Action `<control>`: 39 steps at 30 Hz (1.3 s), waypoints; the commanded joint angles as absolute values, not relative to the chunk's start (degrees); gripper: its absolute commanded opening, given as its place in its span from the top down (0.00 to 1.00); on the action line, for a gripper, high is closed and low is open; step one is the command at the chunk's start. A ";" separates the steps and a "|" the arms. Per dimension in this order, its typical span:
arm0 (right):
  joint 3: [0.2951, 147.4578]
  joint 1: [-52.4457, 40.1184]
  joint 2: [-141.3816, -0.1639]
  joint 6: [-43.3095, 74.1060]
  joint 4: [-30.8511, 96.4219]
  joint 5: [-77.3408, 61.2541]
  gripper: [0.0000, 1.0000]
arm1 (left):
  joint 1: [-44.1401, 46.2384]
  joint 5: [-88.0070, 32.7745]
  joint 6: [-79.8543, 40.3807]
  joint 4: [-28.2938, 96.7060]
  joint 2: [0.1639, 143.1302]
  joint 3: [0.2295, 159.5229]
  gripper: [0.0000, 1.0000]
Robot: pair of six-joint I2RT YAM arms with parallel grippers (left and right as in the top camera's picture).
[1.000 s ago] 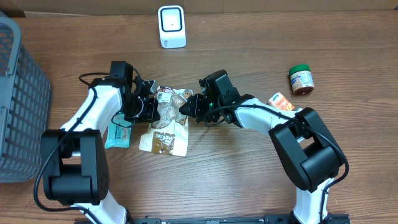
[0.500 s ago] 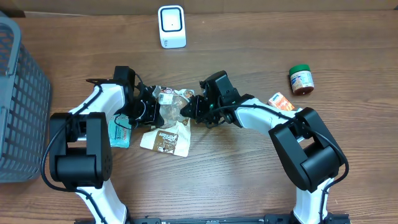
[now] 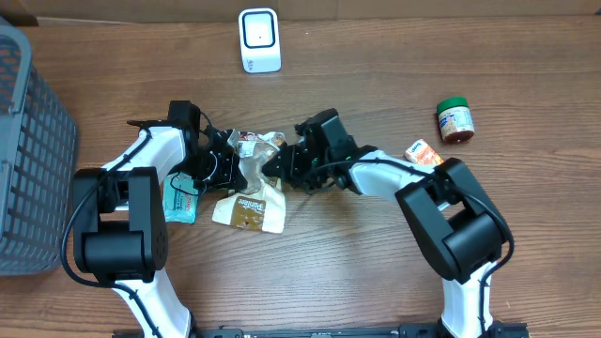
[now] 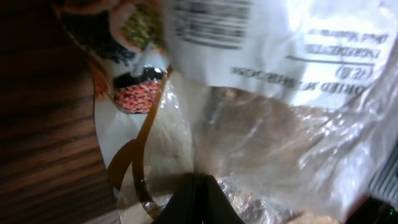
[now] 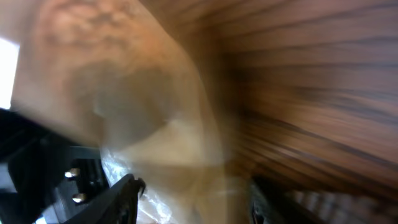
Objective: Scan the item barcode
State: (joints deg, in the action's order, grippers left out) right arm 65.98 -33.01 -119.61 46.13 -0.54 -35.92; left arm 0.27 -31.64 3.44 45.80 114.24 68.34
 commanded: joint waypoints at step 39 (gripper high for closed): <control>67.09 -24.03 -112.77 27.64 2.33 -63.31 0.96 | -9.26 -29.85 8.56 77.87 112.99 107.11 0.96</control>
State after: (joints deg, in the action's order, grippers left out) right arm 65.95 -25.82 -119.35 34.37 0.45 -55.70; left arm -7.31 -29.80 7.35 76.34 115.15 102.54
